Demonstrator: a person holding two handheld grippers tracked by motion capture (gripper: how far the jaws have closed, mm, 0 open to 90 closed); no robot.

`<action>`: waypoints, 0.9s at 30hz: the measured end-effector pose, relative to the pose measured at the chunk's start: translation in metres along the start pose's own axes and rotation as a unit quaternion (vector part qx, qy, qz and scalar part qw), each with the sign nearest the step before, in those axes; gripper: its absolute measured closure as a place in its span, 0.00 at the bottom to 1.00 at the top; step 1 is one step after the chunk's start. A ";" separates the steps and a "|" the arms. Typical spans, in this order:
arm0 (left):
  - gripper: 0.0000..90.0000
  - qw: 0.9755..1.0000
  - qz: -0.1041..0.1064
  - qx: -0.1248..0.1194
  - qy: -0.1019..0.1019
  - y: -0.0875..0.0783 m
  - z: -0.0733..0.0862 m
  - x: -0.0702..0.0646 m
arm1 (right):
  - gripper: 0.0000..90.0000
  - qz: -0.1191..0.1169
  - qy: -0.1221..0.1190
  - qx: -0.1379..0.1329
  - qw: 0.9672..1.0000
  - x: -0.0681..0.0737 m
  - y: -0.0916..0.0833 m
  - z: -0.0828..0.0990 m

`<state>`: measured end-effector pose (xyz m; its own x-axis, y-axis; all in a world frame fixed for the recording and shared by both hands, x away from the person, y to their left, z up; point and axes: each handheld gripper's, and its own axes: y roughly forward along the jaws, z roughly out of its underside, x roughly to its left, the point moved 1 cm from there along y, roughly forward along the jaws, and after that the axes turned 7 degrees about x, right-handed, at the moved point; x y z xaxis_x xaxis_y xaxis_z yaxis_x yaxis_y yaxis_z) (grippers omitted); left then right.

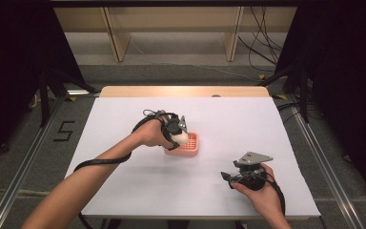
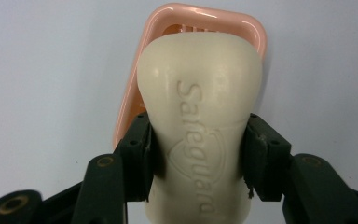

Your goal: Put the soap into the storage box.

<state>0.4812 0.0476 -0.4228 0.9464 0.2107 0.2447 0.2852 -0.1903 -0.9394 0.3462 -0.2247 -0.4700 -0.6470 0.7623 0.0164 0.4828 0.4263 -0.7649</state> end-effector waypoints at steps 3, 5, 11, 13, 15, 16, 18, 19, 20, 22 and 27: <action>0.55 1.000 0.000 -0.001 -0.007 0.002 0.000 0.001 | 0.39 0.000 0.000 0.000 1.000 0.000 0.000 0.000; 0.55 1.000 -0.001 -0.003 -0.005 0.002 0.000 0.003 | 0.39 0.002 -0.001 0.001 1.000 0.000 0.000 0.000; 0.55 1.000 -0.005 -0.008 -0.007 0.006 -0.001 0.005 | 0.39 0.007 -0.001 -0.003 1.000 0.000 0.000 0.000; 0.55 1.000 -0.003 -0.009 -0.010 0.007 -0.001 0.004 | 0.39 0.007 -0.001 -0.004 1.000 0.000 0.000 0.000; 0.55 1.000 -0.004 -0.008 -0.006 0.008 -0.002 0.005 | 0.39 0.007 -0.001 -0.004 1.000 0.000 0.000 0.000; 0.55 1.000 -0.003 -0.009 -0.008 0.009 -0.002 0.005 | 0.39 0.007 -0.001 -0.004 1.000 0.000 0.000 0.000; 0.55 1.000 0.000 -0.012 -0.008 0.010 -0.003 0.005 | 0.39 0.000 0.001 -0.003 1.000 0.001 0.001 0.000; 0.55 1.000 0.001 -0.012 -0.006 0.011 -0.003 0.005 | 0.39 0.001 0.007 -0.002 1.000 0.001 0.000 0.000; 0.55 1.000 0.000 -0.011 -0.005 0.011 -0.003 0.005 | 0.39 0.001 0.009 -0.002 1.000 0.002 0.000 0.000; 0.55 1.000 -0.001 -0.012 -0.002 0.012 -0.004 0.005 | 0.39 0.003 0.006 -0.001 1.000 0.001 0.000 0.000; 0.55 1.000 0.002 -0.012 -0.009 0.016 -0.004 0.004 | 0.39 -0.002 0.015 -0.001 1.000 0.004 0.000 0.001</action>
<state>0.4902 0.0415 -0.4355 0.9446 0.2280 0.2360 0.2850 -0.2134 -0.9345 0.3438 -0.2221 -0.4706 -0.6303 0.7753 0.0393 0.4812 0.4299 -0.7640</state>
